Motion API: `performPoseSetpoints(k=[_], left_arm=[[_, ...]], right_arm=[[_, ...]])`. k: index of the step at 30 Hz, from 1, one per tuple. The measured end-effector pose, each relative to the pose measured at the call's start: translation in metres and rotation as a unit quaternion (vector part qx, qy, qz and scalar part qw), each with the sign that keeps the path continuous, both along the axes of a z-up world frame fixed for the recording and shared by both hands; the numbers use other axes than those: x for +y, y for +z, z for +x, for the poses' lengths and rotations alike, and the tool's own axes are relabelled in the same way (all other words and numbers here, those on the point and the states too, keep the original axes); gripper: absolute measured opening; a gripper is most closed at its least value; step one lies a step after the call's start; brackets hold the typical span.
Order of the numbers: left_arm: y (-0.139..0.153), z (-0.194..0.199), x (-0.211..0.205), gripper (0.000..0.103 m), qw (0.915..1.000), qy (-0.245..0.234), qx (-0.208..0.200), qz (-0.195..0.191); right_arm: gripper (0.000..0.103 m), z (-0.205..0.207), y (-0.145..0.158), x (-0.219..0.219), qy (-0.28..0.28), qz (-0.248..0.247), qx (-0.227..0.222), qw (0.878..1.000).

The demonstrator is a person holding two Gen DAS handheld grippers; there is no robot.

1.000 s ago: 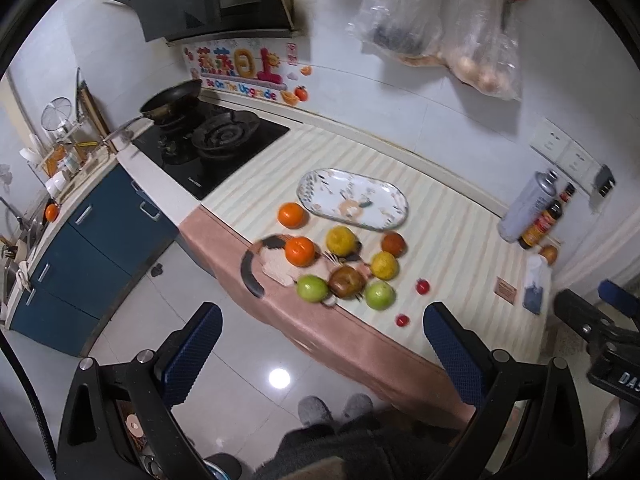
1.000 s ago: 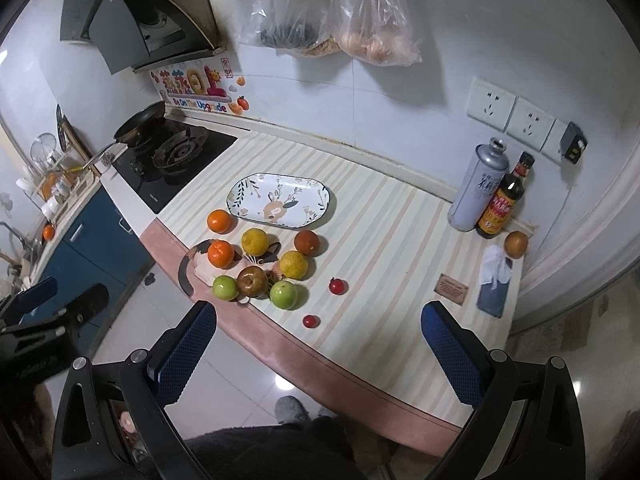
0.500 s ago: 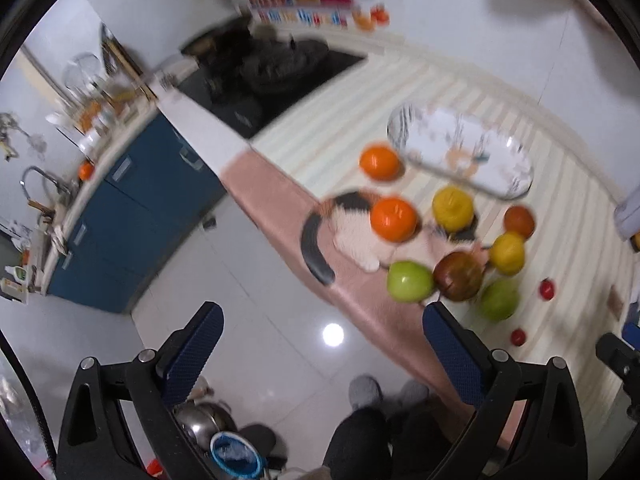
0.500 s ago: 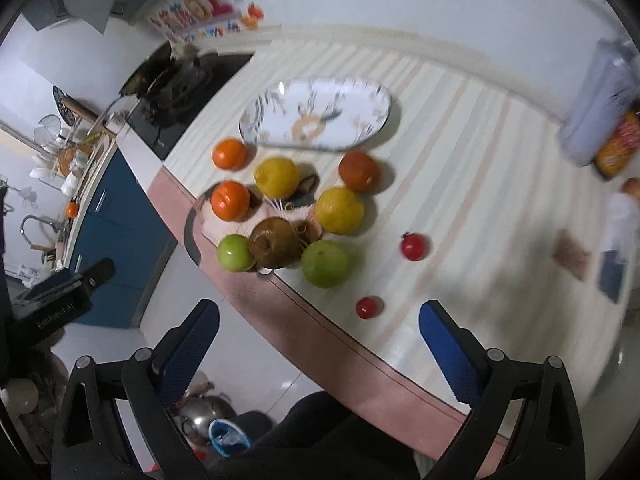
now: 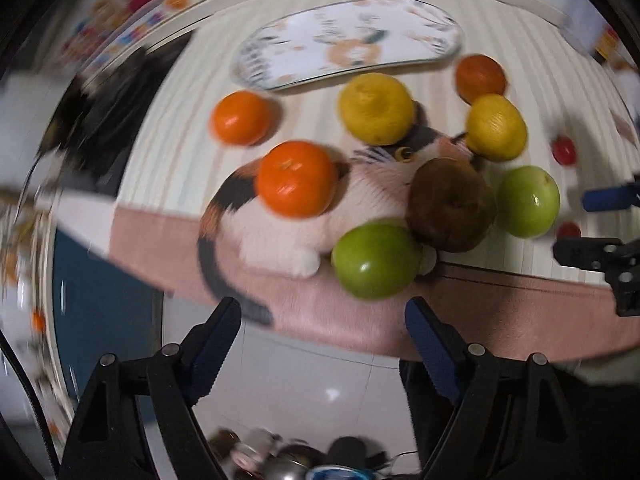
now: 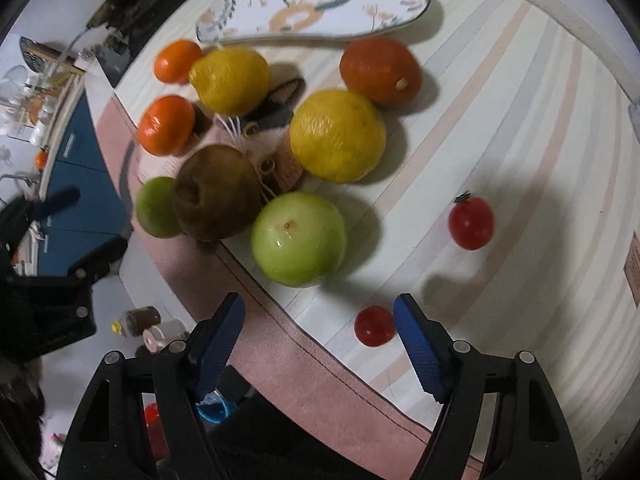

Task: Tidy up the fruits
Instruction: 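Grasp the large green apple with the right tool while the left tool grasps the smaller green apple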

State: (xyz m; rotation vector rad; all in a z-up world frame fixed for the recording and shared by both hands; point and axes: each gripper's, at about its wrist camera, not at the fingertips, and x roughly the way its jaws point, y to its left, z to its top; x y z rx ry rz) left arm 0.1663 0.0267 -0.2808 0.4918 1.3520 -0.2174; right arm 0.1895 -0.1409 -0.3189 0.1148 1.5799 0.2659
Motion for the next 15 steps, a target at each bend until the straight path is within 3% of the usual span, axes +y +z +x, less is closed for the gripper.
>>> performPoseSetpoints(k=[7,9,11,14,15], left_arm=[[-0.020,0.023,-0.009,0.084,0.9942,-0.096,0.041,-0.025],[-0.027,0.026,-0.013,0.083,0.9908,-0.122,0.052,-0.029],[-0.030,0.028,-0.014,0.076,0.9881,-0.136,0.059,-0.042],[-0.035,0.031,-0.016,0.056,0.9823,-0.146,0.083,-0.084],[-0.036,0.032,-0.016,0.054,0.9811,-0.146,0.087,-0.092]], right_arm=[[0.077,0.016,-0.025,0.032,-0.008,-0.014,0.011,1.000],[0.071,0.018,-0.027,0.039,-0.009,-0.015,0.016,1.000],[0.067,0.022,-0.032,0.047,-0.008,-0.020,0.017,1.000],[0.058,0.027,-0.034,0.052,-0.016,-0.039,0.010,0.999],[0.058,0.028,-0.034,0.052,-0.022,-0.038,0.009,0.999]])
